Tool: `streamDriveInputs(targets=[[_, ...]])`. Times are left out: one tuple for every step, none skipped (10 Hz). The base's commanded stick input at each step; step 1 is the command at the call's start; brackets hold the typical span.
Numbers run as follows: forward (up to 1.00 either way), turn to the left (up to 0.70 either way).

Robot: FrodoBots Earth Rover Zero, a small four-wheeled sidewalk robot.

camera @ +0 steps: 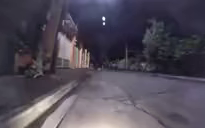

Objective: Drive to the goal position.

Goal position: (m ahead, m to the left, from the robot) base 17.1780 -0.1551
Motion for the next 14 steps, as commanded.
streamDriveInputs(targets=[[0.5, 0.0], [0.5, 0.0], [0.5, 0.0], [0.5, 0.0], [0.5, 0.0], [0.5, 0.0], [0.5, 0.0], [0.5, 0.0], [0.5, 0.0], [0.5, 0.0], [0.5, 0.0], [0.5, 0.0], [0.5, 0.0], [0.5, 0.0]])
